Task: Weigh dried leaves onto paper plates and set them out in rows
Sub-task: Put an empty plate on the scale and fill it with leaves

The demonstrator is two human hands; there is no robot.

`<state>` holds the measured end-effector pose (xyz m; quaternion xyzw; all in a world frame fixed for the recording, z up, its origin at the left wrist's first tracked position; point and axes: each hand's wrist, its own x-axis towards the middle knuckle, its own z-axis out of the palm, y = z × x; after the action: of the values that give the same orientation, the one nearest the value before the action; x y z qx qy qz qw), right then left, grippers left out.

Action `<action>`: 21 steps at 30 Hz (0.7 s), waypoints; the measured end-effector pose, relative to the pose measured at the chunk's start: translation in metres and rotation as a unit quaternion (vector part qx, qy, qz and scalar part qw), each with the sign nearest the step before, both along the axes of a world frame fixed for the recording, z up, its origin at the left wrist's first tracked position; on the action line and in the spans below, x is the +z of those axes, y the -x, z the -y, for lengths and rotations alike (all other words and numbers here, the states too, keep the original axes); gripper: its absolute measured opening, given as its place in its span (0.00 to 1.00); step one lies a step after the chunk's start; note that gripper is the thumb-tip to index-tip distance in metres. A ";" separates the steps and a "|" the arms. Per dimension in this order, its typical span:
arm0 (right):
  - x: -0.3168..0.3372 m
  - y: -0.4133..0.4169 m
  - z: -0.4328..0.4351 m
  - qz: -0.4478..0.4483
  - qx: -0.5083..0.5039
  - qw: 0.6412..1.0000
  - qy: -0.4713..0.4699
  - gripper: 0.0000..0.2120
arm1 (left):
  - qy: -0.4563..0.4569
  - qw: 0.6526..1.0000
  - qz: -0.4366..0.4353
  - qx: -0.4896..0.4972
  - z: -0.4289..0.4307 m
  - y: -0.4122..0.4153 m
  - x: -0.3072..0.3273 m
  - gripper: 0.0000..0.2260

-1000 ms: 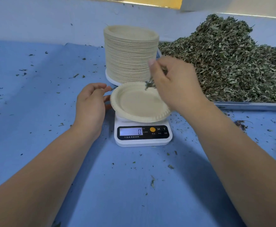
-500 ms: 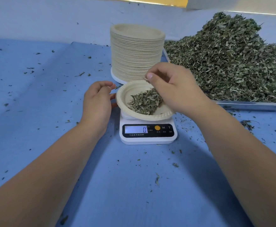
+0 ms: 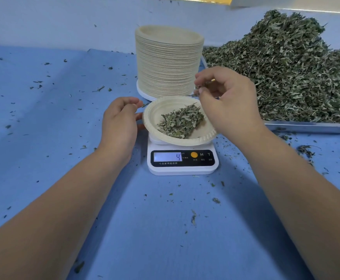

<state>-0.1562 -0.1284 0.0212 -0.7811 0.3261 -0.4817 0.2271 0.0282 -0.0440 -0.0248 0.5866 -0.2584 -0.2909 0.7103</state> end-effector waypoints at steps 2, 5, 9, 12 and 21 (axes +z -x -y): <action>0.001 -0.001 -0.002 -0.021 0.017 1.000 0.008 0.09 | 0.000 1.000 -0.002 0.001 0.000 0.000 0.000 0.13; -0.001 -0.003 -0.004 -0.120 0.046 0.992 0.013 0.11 | 0.001 1.000 -0.005 0.000 0.000 0.000 0.000 0.12; 0.002 0.003 0.001 -0.110 0.045 0.993 -0.008 0.13 | 0.001 1.000 -0.005 -0.001 0.000 0.001 0.001 0.13; 0.004 0.010 0.012 -0.037 0.032 0.998 -0.034 0.13 | 0.000 1.000 -0.004 -0.002 -0.001 0.002 0.001 0.13; -0.011 0.055 0.060 -0.152 -0.170 0.974 0.001 0.05 | -0.005 1.000 -0.002 0.000 0.002 -0.001 -0.001 0.12</action>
<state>-0.2113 -0.1885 0.0100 -0.7786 0.4844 -0.3890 0.0890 0.0290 -0.0460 -0.0258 0.5897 -0.2557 -0.2934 0.7076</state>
